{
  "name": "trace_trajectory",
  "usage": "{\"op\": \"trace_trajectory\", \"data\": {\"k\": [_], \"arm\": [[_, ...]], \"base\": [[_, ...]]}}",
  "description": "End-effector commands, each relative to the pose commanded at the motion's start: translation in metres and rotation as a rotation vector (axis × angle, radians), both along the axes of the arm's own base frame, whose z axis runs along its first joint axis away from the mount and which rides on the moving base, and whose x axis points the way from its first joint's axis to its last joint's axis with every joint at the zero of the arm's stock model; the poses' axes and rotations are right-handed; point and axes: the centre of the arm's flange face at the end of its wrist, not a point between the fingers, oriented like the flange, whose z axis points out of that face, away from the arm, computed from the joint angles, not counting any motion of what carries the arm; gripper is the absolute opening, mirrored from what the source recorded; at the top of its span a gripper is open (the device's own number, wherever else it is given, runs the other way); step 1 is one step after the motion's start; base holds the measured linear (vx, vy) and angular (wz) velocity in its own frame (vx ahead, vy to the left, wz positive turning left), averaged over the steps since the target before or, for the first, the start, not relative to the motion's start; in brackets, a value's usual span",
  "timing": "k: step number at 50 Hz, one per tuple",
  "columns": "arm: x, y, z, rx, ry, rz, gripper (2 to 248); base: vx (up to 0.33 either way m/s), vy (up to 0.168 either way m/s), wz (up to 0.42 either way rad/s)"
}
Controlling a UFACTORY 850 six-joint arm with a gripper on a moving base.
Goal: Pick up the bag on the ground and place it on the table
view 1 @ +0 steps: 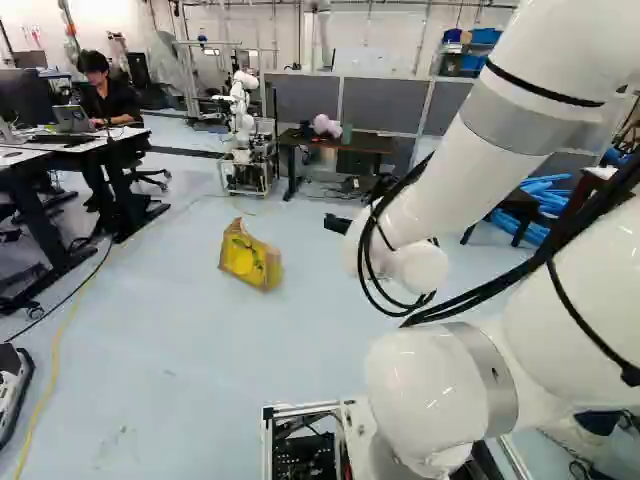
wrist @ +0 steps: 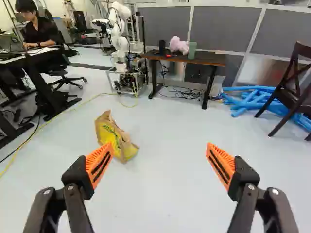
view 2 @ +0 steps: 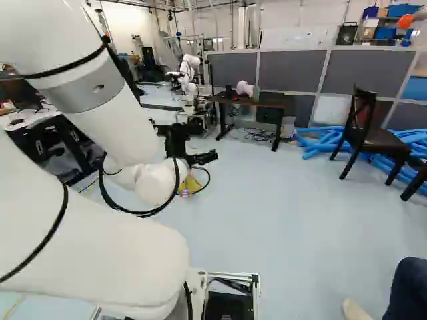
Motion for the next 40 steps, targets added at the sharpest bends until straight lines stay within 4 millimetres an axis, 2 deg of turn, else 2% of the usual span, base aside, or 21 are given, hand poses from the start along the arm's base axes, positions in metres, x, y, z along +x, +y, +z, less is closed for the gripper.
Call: {"op": "trace_trajectory", "data": {"k": [40], "arm": [[0.0000, 0.0000, 0.0000, 0.000, 0.000, 0.000, 247]], "base": [[0.009, 0.000, 0.000]]}}
